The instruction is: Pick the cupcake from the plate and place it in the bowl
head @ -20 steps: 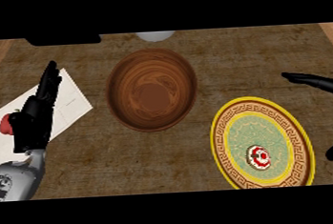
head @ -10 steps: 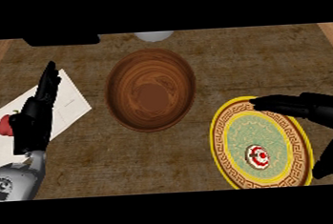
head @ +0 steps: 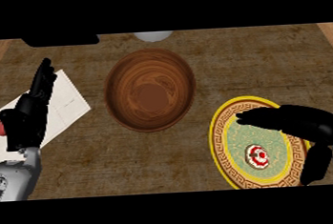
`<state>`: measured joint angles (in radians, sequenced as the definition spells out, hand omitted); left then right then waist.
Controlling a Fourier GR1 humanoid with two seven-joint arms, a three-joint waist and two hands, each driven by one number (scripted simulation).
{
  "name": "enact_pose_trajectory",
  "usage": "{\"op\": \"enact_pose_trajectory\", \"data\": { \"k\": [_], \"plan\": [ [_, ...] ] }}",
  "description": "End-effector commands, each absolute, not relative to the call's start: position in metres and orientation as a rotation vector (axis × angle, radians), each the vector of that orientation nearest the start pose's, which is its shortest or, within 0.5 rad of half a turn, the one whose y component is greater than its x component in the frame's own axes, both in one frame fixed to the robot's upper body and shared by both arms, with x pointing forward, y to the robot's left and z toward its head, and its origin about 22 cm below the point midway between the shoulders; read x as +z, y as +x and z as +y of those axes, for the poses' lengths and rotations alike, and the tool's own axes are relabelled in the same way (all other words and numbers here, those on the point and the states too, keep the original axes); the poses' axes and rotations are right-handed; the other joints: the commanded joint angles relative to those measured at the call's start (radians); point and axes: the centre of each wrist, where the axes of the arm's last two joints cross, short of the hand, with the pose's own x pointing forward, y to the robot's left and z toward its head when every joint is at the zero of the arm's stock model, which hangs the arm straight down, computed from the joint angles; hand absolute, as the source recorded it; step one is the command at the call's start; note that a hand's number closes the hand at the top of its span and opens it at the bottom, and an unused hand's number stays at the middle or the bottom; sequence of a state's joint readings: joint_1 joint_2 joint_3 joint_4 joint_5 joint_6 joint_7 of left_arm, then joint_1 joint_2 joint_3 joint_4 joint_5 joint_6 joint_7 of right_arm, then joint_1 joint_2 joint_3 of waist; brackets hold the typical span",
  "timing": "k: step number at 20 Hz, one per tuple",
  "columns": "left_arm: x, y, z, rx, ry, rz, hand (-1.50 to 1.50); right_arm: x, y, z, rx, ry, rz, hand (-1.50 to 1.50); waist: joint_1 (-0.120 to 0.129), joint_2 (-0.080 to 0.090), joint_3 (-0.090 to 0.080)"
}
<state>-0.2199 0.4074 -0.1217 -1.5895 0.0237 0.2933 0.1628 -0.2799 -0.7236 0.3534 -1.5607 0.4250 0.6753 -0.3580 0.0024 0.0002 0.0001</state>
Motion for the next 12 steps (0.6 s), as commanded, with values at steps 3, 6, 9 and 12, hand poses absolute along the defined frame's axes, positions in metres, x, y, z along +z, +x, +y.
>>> {"op": "enact_pose_trajectory", "data": {
  "k": [3,6,9,12],
  "plan": [
    [0.074,0.301,0.268,-0.176,0.396,-1.655,0.00,0.052,0.283,-0.295,1.714,0.068,-1.296,-1.50,-0.003,0.002,0.000],
    [0.072,0.281,0.286,-0.168,0.393,-1.662,0.00,0.057,0.284,-0.270,1.704,0.065,-1.271,-1.50,0.000,0.000,0.000],
    [0.085,0.298,0.277,-0.155,0.425,-1.652,0.00,0.035,0.289,-0.273,1.705,0.080,-1.281,-1.50,0.000,0.000,0.000],
    [0.074,0.293,0.253,-0.160,0.390,-1.647,0.00,0.048,0.290,-0.245,1.713,0.089,-1.284,-1.50,-0.002,0.000,0.000]
  ]
}}
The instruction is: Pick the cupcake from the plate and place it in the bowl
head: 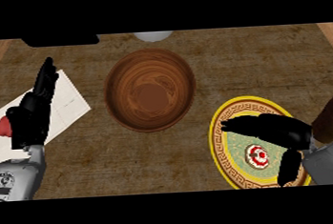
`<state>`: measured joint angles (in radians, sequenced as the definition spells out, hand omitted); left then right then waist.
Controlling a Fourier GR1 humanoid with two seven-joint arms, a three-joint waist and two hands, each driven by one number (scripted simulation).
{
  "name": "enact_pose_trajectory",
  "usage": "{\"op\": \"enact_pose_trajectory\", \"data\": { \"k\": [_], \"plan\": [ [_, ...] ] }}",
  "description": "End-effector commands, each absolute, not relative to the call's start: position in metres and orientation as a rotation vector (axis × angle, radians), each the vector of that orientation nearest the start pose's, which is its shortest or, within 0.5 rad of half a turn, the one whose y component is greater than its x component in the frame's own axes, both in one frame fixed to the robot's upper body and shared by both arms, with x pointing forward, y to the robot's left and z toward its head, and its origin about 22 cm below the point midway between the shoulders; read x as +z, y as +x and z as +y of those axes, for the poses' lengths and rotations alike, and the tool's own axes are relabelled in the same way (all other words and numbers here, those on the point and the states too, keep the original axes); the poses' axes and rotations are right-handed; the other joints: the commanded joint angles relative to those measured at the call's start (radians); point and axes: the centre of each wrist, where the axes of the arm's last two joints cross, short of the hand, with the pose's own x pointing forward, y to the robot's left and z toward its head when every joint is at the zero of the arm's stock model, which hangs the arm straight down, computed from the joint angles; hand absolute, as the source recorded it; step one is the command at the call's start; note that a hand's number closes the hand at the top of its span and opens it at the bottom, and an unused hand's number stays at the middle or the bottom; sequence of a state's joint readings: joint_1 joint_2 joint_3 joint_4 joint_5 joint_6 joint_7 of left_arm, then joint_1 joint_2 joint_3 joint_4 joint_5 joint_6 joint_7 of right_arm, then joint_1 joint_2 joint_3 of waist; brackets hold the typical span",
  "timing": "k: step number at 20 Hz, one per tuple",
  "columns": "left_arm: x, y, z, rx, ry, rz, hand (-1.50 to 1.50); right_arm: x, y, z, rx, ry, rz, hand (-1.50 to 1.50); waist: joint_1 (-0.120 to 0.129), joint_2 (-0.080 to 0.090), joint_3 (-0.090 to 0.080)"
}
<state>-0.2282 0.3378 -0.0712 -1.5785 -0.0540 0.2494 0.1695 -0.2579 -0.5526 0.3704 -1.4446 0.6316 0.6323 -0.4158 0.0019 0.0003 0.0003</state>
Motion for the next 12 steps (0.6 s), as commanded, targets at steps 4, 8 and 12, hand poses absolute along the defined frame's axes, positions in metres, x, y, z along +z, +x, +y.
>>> {"op": "enact_pose_trajectory", "data": {
  "k": [4,8,12],
  "plan": [
    [0.083,0.291,0.271,-0.170,0.390,-1.646,0.00,0.029,0.296,-0.251,1.799,0.082,-1.266,1.50,0.003,0.000,0.000],
    [0.069,0.291,0.261,-0.177,0.394,-1.652,0.00,0.008,0.277,-0.244,1.814,0.074,-1.379,1.50,-0.002,0.000,0.000],
    [0.088,0.282,0.267,-0.161,0.394,-1.640,0.00,0.006,0.282,-0.260,1.787,0.057,-1.391,1.50,0.000,-0.001,0.000]
  ]
}}
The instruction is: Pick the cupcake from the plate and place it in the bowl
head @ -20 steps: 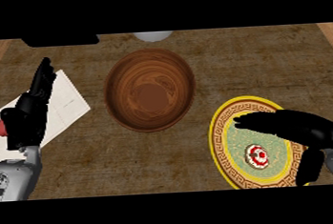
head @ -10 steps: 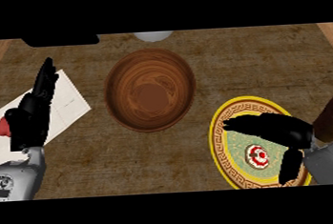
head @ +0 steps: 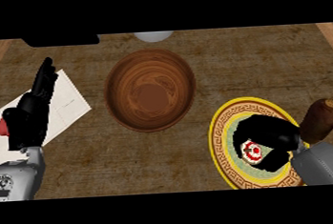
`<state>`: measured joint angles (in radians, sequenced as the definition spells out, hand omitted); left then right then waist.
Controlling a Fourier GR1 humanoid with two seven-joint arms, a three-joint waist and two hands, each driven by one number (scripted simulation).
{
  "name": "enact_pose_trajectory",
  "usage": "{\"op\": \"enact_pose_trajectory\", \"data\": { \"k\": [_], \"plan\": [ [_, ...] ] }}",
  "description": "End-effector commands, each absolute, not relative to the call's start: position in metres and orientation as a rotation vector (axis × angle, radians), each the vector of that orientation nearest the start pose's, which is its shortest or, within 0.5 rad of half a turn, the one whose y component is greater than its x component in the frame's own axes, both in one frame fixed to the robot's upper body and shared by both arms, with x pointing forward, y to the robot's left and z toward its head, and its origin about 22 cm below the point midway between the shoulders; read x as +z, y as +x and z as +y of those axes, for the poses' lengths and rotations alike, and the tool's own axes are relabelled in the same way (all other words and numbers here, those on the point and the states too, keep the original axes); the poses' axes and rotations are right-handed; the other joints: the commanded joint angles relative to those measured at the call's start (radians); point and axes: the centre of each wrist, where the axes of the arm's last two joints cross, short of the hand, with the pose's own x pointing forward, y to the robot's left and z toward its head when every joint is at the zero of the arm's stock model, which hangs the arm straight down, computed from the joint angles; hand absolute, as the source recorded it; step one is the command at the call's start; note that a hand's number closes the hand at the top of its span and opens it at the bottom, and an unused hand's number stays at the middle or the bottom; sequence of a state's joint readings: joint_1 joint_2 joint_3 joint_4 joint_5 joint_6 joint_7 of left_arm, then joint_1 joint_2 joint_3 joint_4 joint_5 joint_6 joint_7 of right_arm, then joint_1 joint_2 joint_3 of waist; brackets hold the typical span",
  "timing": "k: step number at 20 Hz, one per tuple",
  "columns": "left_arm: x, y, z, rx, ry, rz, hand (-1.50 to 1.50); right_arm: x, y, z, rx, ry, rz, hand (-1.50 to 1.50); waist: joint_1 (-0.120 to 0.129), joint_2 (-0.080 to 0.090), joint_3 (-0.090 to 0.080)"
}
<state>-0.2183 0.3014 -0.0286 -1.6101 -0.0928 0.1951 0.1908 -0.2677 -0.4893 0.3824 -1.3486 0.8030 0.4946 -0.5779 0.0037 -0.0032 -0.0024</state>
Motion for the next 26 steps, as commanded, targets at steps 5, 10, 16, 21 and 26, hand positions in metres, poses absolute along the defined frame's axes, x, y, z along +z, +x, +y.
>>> {"op": "enact_pose_trajectory", "data": {
  "k": [5,10,16,21,26],
  "plan": [
    [0.093,0.285,0.269,-0.163,0.408,-1.647,0.00,0.018,0.297,-0.258,1.760,0.104,-1.467,1.50,-0.001,0.003,0.003],
    [0.086,0.283,0.278,-0.163,0.425,-1.634,0.00,0.051,0.255,-0.200,1.718,0.048,-1.560,1.50,-0.016,-0.004,0.001],
    [0.078,0.287,0.270,-0.180,0.388,-1.630,0.00,0.029,0.213,-0.068,1.655,0.002,-1.565,1.50,0.011,-0.021,-0.006],
    [0.075,0.286,0.268,-0.173,0.388,-1.624,0.00,0.045,0.179,-0.056,1.372,-0.033,-1.671,1.50,0.000,-0.022,0.002],
    [0.074,0.288,0.268,-0.153,0.395,-1.630,0.00,0.067,0.144,-0.040,1.121,-0.118,-1.763,1.50,-0.021,-0.021,0.000]
  ]
}}
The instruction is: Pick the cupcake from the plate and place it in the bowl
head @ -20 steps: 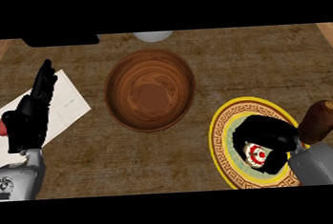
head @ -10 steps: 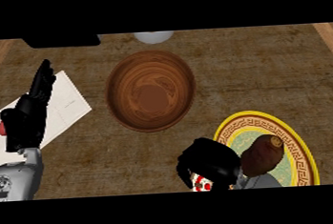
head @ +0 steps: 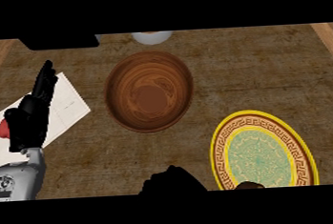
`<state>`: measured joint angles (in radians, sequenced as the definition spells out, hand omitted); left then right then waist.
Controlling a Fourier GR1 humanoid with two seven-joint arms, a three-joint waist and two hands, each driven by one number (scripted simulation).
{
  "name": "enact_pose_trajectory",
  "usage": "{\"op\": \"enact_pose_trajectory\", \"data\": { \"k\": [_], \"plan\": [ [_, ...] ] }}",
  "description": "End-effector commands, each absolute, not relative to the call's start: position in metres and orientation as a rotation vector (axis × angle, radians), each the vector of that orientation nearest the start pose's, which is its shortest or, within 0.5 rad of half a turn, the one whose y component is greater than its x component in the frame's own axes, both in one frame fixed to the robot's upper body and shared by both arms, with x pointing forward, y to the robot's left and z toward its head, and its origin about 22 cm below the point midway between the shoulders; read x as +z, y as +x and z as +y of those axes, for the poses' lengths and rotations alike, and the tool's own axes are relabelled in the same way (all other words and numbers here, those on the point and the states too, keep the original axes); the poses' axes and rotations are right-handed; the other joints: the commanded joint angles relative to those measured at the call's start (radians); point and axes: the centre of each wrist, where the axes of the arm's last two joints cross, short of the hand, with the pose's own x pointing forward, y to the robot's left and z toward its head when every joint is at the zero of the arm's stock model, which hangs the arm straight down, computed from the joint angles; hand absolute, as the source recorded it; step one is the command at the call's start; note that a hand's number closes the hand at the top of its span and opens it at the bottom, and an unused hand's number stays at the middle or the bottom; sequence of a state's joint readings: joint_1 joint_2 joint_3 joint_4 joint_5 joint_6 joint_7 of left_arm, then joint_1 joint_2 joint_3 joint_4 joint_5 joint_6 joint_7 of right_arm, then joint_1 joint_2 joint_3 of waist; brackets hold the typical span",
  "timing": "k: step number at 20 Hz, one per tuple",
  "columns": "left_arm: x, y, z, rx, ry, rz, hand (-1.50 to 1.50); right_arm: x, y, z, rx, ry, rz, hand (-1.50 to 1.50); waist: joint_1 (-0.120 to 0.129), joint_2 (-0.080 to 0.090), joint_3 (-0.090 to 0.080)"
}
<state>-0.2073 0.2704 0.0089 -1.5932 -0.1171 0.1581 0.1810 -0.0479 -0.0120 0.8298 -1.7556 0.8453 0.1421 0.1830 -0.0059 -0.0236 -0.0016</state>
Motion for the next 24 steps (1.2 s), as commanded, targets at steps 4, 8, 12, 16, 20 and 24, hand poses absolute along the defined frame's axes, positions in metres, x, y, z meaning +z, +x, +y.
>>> {"op": "enact_pose_trajectory", "data": {
  "k": [4,8,12,16,20,24],
  "plan": [
    [0.074,0.286,0.271,-0.171,0.403,-1.612,0.00,0.080,0.130,-0.031,0.989,-0.283,-1.773,1.50,-0.009,-0.008,-0.003],
    [0.074,0.283,0.265,-0.174,0.382,-1.621,0.00,0.091,0.132,-0.025,0.849,-0.368,-1.767,1.50,0.010,-0.001,-0.003],
    [0.071,0.285,0.265,-0.193,0.384,-1.633,0.00,0.097,0.135,-0.017,0.737,-0.418,-1.754,1.50,0.022,0.014,-0.003],
    [0.082,0.292,0.260,-0.193,0.363,-1.651,0.00,0.102,0.158,-0.007,0.599,-0.511,-1.761,1.50,0.040,0.022,-0.001],
    [0.080,0.292,0.251,-0.201,0.359,-1.656,0.00,0.132,0.204,0.006,0.503,-0.601,-1.785,1.50,0.055,0.026,0.000],
    [0.062,0.287,0.244,-0.213,0.359,-1.646,0.00,0.139,0.231,0.024,0.453,-0.690,-1.822,1.50,0.047,0.025,0.000]
  ]
}}
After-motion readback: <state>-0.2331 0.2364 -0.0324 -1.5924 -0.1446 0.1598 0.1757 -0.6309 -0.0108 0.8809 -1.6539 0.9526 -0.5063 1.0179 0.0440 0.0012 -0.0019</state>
